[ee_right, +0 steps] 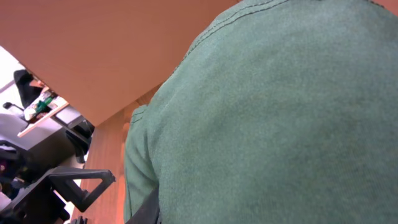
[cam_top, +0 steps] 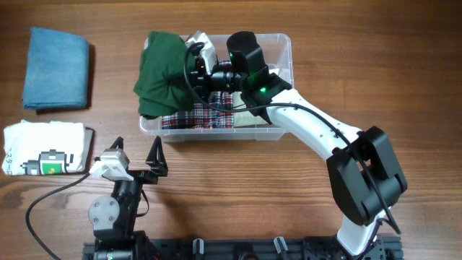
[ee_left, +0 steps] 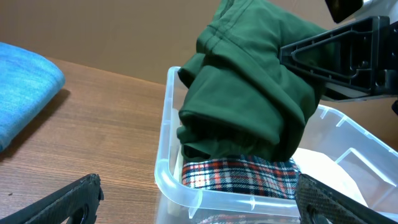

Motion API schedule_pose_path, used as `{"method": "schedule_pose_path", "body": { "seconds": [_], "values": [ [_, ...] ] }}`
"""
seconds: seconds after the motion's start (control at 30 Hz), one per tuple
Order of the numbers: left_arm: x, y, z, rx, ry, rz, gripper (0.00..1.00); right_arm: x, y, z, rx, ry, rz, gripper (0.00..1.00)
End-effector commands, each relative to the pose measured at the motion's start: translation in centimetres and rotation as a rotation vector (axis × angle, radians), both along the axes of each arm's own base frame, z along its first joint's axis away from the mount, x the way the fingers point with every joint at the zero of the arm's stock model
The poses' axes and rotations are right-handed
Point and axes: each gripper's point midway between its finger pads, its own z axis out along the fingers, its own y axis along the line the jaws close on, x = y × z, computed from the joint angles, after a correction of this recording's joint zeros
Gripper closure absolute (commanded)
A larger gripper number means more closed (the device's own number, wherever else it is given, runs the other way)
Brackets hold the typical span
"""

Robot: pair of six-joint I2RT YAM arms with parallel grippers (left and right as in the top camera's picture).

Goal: Pack container
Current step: 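Lower the green shirt into the bin's left side and release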

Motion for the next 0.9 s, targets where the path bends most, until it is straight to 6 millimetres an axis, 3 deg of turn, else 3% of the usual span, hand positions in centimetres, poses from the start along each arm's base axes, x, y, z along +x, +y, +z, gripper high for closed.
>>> {"method": "schedule_pose_path", "body": {
  "seconds": [0.0,0.33,0.57,0.87],
  "values": [
    [0.0,0.0,-0.2,0.016,0.000,0.001,0.00,0.7,0.2,1.1,0.018,-0.036,0.001,0.96],
    [0.0,0.0,-0.2,0.016,0.000,0.001,0.00,-3.7,0.5,2.9,0.103,0.290,0.206,0.96],
    [0.0,0.0,-0.2,0.016,0.000,0.001,0.00,-2.2,-1.1,-0.4,-0.002,0.372,0.087,0.96],
    [0.0,0.0,-0.2,0.016,0.000,0.001,0.00,-0.2,-1.0,-2.6,-0.050,0.199,0.042,0.96]
  ]
}}
